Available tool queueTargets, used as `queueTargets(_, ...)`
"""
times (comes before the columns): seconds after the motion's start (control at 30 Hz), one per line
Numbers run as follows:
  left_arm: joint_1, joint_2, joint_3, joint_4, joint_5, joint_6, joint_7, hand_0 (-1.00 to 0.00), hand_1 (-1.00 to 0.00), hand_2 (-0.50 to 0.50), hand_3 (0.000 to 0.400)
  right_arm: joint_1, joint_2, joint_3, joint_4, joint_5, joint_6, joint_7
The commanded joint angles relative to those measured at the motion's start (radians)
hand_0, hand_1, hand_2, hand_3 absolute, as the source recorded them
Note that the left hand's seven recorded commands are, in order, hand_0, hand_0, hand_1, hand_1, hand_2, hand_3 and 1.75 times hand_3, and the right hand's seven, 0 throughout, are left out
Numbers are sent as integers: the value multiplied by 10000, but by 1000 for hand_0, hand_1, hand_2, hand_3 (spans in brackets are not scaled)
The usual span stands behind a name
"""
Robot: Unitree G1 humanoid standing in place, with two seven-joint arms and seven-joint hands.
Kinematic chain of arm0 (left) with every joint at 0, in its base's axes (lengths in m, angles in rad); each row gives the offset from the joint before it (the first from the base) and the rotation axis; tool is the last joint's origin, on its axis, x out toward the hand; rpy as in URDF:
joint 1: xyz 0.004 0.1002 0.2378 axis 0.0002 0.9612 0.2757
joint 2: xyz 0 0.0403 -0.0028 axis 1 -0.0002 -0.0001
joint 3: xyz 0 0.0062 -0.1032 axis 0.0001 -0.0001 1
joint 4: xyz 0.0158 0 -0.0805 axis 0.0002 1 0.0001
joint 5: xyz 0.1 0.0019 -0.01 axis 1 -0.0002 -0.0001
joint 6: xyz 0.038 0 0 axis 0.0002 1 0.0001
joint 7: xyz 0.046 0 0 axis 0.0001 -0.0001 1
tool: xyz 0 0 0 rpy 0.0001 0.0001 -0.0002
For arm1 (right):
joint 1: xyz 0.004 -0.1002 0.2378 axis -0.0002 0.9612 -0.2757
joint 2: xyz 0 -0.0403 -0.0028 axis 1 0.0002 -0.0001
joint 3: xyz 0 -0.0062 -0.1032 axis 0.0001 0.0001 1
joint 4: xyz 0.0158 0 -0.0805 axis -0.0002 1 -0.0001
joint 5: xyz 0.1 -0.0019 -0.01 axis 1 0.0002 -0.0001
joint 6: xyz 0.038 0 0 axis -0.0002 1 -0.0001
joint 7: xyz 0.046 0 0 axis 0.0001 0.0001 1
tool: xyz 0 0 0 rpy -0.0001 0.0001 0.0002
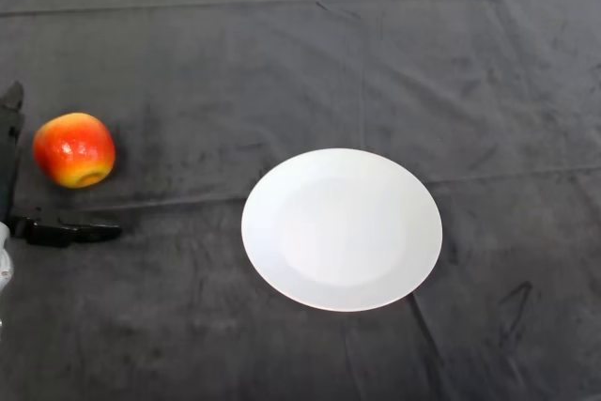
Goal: Move the apple to the plate
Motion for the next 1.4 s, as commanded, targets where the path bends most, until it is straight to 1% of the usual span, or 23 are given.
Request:
queueTargets(0.03,-124,72,-289,113,182,150,-108,-863,0,-431,345,202,-69,35,134,17,84,-2)
queueTargets(0.07,-132,77,-291,104,184,170,-115,-1000,-259,-371,400,202,-69,34,134,17,84,-2)
queueTargets(0.1,-138,83,-293,90,186,193,-123,-1000,-522,-239,400,202,-69,34,133,17,85,-2)
queueTargets(0.17,-143,89,-297,58,191,229,-127,-1000,-769,-116,400,203,-69,34,132,16,86,-1)
queueTargets(0.3,-106,56,-325,-13,224,258,-72,-1000,-804,-98,400,204,-69,34,130,16,87,-1)
queueTargets(0.6,-74,63,-365,-145,270,329,-60,-1000,-839,-80,400,207,-69,32,123,15,90,1)
queueTargets(0.7,-117,59,-380,-324,277,503,-82,-1000,-843,-78,400,209,-68,32,120,14,91,1)
queueTargets(0.77,-160,21,-403,-616,283,749,-88,-1000,-843,-78,400,210,-68,32,118,14,92,2)
queueTargets(0.87,-151,-132,-471,-1325,302,1195,-45,-1000,-847,-76,400,215,-68,31,111,14,93,3)
queueTargets(1.0,19,-430,-615,-2564,342,1749,45,-1000,-859,-71,400,226,-68,30,94,15,95,6)
queueTargets(1.23,639,-1063,-1134,-5218,484,2622,134,-1000,-859,-71,400,260,-69,29,38,18,104,19)
queueTargets(1.4,1199,-1488,-1880,-6966,708,3112,204,-1000,-859,-71,400,291,-69,27,-16,20,113,32)
